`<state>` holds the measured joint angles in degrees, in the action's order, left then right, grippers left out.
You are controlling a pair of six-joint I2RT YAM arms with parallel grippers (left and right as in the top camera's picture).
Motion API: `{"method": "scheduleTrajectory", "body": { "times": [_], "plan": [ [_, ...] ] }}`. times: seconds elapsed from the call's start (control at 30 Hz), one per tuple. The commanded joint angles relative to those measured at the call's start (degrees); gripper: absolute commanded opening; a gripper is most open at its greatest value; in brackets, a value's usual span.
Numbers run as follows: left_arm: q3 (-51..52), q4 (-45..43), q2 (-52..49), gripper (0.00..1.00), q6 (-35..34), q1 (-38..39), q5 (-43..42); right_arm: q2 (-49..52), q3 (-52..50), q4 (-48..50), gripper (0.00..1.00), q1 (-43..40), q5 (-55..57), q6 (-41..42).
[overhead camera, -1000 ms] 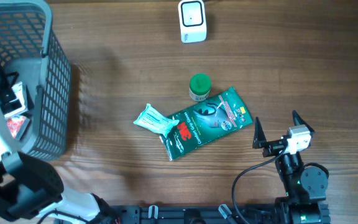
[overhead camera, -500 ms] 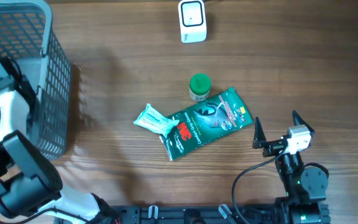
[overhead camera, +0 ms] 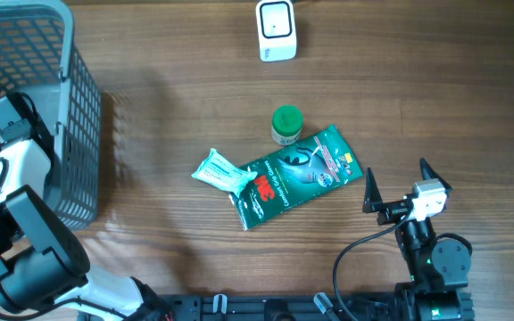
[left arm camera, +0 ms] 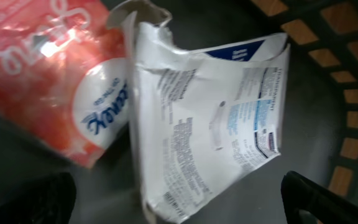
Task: Scan the item barcode
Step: 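Reach into the basket and grasp the white packet with the left gripper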
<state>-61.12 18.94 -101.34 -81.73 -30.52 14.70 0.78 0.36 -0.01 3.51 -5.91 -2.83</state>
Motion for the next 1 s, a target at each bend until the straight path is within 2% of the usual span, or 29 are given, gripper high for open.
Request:
{"method": "scheduleTrajectory", "body": {
  "times": [0.0, 0.23, 0.37, 0.43, 0.6, 0.63, 0.7, 0.73, 0.97],
  "plan": [
    [1.14, -1.84, -0.85, 1.0, 0.31, -0.24, 1.88, -0.5, -0.07, 0.2, 1.0, 0.2, 0.61, -0.09],
    [1.14, -5.07, -5.42, 1.0, 0.04, -0.87, 1.88, -0.5, -0.07, 0.2, 1.0, 0.2, 0.59, -0.07],
    [1.14, -5.09, -8.52, 0.99, -2.8, -2.14, 1.79, -0.5, -0.07, 0.2, 1.0, 0.17, 0.61, -0.09],
    [1.14, -5.25, -9.27, 0.85, -2.73, -2.8, 1.84, -0.5, -0.07, 0.2, 1.0, 0.2, 0.61, -0.07],
    [1.14, -5.46, -9.25, 0.33, -2.71, -3.26, 1.81, -0.5, -0.04, 0.2, 1.0, 0.2, 0.61, -0.07],
    [1.11, -5.49, -9.25, 0.27, -2.71, -3.26, 1.81, -0.5, -0.07, 0.2, 1.0, 0.2, 0.61, -0.09],
    [1.11, -5.53, -9.22, 0.09, -2.71, -3.26, 1.84, -0.5, -0.04, 0.2, 1.0, 0.2, 0.61, -0.07],
    [1.11, -5.7, -9.01, 0.04, -2.64, -3.26, 1.81, -0.5, -0.07, 0.2, 0.99, 0.2, 0.61, -0.07],
    [1.11, -6.34, -0.44, 0.04, 2.71, -3.26, 1.18, -0.5, -0.07, 0.2, 1.0, 0.2, 0.61, -0.07]
  ]
}}
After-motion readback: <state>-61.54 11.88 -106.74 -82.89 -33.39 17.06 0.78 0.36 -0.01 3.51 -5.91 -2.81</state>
